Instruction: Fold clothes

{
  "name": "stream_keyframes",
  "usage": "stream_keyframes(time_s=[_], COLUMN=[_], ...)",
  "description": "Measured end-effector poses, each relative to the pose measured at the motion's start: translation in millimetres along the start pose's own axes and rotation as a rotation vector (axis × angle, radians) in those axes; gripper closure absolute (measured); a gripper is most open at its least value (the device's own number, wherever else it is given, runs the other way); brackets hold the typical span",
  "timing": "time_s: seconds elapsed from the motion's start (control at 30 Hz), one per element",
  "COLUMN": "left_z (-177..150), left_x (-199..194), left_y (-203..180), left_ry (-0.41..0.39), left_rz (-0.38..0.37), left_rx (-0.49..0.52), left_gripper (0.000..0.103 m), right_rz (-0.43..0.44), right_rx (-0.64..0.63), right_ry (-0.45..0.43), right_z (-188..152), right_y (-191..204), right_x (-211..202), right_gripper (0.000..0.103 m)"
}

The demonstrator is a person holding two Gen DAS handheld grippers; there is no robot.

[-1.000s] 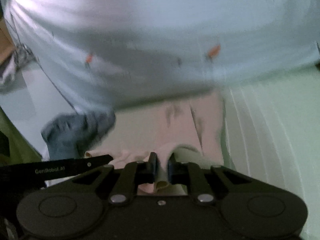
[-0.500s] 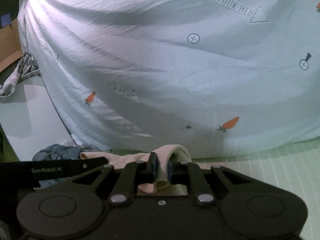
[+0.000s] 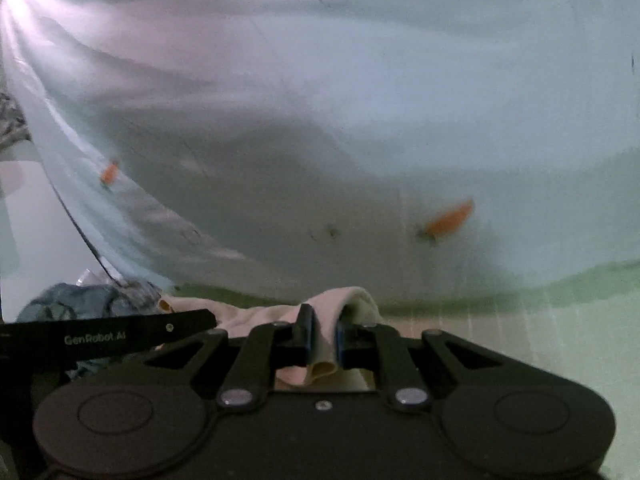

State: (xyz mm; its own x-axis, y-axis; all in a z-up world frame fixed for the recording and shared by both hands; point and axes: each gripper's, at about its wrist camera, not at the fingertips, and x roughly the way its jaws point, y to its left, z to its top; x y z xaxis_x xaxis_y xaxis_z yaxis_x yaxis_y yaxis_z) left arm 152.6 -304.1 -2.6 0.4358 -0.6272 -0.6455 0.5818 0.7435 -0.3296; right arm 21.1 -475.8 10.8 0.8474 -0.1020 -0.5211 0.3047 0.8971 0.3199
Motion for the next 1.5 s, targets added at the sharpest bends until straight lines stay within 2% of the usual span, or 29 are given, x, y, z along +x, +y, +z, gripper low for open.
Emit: stream_keyframes(time_s=[0.1, 0.23, 0.3, 0.4, 0.5, 0.63, 0.7, 0.77, 0.83, 0.87, 0.97, 1.03, 1.1, 1.2, 1.3, 1.5], left_z=[-22.8, -49.9, -56.8, -55.3, -47.0, -16.5, -0.4, 10.1, 20.7, 23.2, 12.2, -2.9, -20.2, -43.6, -59.8, -57.8], left_x=[31.2, 54.0, 58.8, 60.8, 61.2, 55.8, 46.6, 39.0, 31.3, 29.4, 32.5, 35.0, 39.2, 48.5, 56.3, 67.2], left_y=[16.7, 33.9, 37.4, 37.3, 40.7, 42.3, 44.4, 47.9, 51.3, 53.4, 62.0, 67.4, 72.0, 71.3, 70.5, 72.2], left_ry=[0.113, 0.200, 0.211, 0.213, 0.222, 0.191, 0.133, 0.075, 0.016, 0.002, 0.043, 0.086, 0.150, 0.237, 0.283, 0.270], left_rz=[0.044, 0.076, 0.079, 0.081, 0.074, 0.058, 0.045, 0.054, 0.062, 0.073, 0.137, 0.150, 0.147, 0.151, 0.142, 0.120], left_rx=[-0.054, -0.100, -0.099, -0.071, -0.085, -0.084, -0.082, -0.090, -0.098, -0.101, -0.111, -0.125, -0.140, -0.134, -0.142, -0.159], left_gripper=[0.090, 0.090, 0.090, 0.089, 0.089, 0.085, 0.080, 0.056, 0.043, 0.039, 0.029, 0.027, 0.026, 0.026, 0.026, 0.026], right_rz=[-0.025, -0.074, -0.095, -0.089, -0.087, -0.045, -0.036, -0.044, -0.067, -0.082, -0.134, -0.162, -0.172, -0.145, -0.121, -0.129], right_rx=[0.071, 0.075, 0.105, 0.122, 0.145, 0.277, 0.310, 0.308, 0.310, 0.307, 0.284, 0.271, 0.271, 0.282, 0.273, 0.183], right_ry=[0.114, 0.230, 0.253, 0.254, 0.280, 0.280, 0.225, 0.168, 0.119, 0.104, 0.092, 0.102, 0.120, 0.178, 0.242, 0.271], right_z=[-24.1, -61.9, -75.4, -77.0, -68.6, -43.0, -27.8, -16.0, -7.2, -5.0, -7.9, -17.9, -30.4, -49.5, -64.9, -74.4], right_y=[-16.2, -21.8, -25.8, -28.6, -31.3, -44.3, -48.4, -50.9, -54.3, -55.6, -56.8, -55.4, -53.2, -50.0, -42.6, -25.1], right_x=[32.5, 61.7, 67.8, 69.8, 74.8, 78.2, 72.7, 66.9, 62.0, 60.0, 55.4, 52.5, 51.6, 56.4, 67.1, 83.1], right_gripper=[0.091, 0.091, 0.090, 0.090, 0.090, 0.084, 0.078, 0.077, 0.070, 0.068, 0.057, 0.038, 0.028, 0.024, 0.021, 0.013])
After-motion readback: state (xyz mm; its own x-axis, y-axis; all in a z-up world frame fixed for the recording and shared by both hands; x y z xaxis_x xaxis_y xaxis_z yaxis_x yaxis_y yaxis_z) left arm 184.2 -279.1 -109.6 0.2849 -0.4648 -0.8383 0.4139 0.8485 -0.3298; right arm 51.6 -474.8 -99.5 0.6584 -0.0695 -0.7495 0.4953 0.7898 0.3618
